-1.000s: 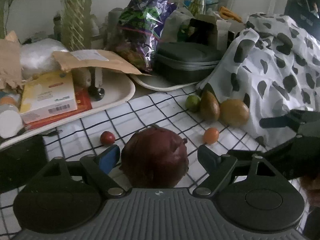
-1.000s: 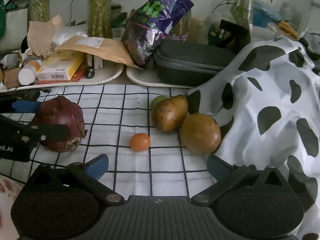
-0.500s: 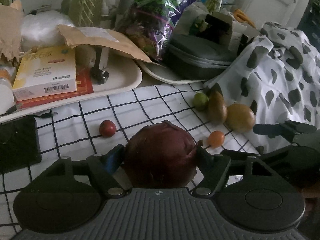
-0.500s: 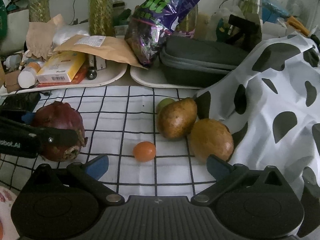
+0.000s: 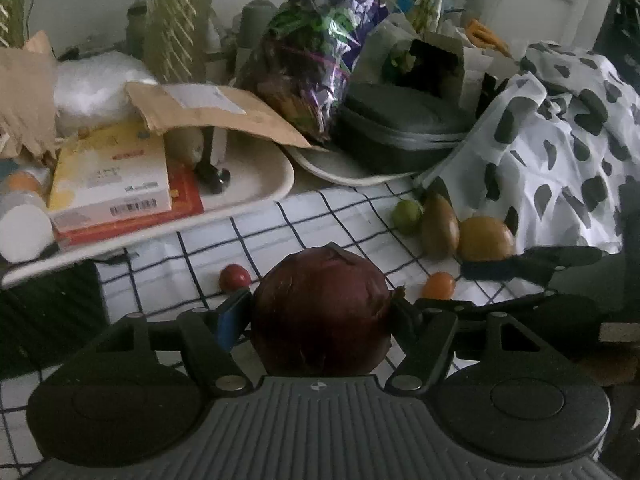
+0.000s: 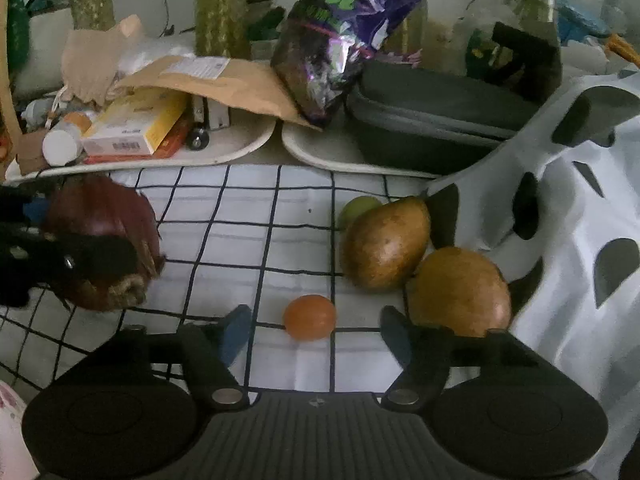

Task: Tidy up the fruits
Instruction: 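Close the left tool on the dark red fruit while the right tool grasps the small tangerine, then carry both fruits over the floral plate and open both tools to release them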

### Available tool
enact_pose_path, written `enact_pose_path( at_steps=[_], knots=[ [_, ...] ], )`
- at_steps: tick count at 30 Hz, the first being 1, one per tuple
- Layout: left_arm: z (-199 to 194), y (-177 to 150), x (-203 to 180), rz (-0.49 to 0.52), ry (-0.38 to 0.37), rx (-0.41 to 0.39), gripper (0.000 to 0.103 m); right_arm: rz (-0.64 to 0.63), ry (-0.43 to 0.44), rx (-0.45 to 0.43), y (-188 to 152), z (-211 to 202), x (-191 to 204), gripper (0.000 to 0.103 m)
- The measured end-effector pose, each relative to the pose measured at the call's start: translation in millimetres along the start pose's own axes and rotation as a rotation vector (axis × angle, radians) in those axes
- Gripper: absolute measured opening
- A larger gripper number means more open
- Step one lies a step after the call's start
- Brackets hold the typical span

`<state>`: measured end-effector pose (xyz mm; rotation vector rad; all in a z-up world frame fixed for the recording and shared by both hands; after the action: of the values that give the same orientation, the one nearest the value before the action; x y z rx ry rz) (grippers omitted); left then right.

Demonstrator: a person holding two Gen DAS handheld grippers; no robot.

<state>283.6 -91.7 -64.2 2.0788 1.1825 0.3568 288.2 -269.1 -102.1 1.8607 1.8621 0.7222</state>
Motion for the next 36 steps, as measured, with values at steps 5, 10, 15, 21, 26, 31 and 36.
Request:
enact_pose_path(
  at_steps=[5,10,15,21,26,31,36],
  knots=[
    [-4,3,0,0.018,0.007,-0.014,0.069,0.014,0.027,0.006,2,4,-1,0.042],
    [-6,4,0,0.033,0.019,-0.014,0.069,0.017,0.026,0.013,1,1,0,0.029],
    [-4,3,-2,0.058,0.04,0.002,0.069,0.021,0.032,0.017,0,0,0,0.028],
    [-8,2,-1,0.067,0.06,0.004,0.069,0.01,0.049,0.004,0,-8,2,0.028],
    [-17,1,-2,0.075,0.07,-0.004,0.069,0.022,0.084,-0.009,-1,-20,4,0.027],
    [-26,-2,-6,0.08,0.075,-0.007,0.068,0.002,0.128,-0.031,-5,-39,12,0.027],
    [-39,-8,-11,0.08,0.08,-0.002,0.068,-0.012,0.154,-0.038,-10,-51,19,0.027]
  ],
)
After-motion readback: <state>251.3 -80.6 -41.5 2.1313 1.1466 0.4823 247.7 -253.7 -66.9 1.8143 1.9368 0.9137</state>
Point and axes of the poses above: each gripper's, at about its wrist camera, not at the fingertips, and z roughly the way its jaws point, x to its left, y to its top, the point moved 4 cm from there along z, roughly the way its jaws point, and after that the axes turned 9 degrees about z, right-handed, at the moved point
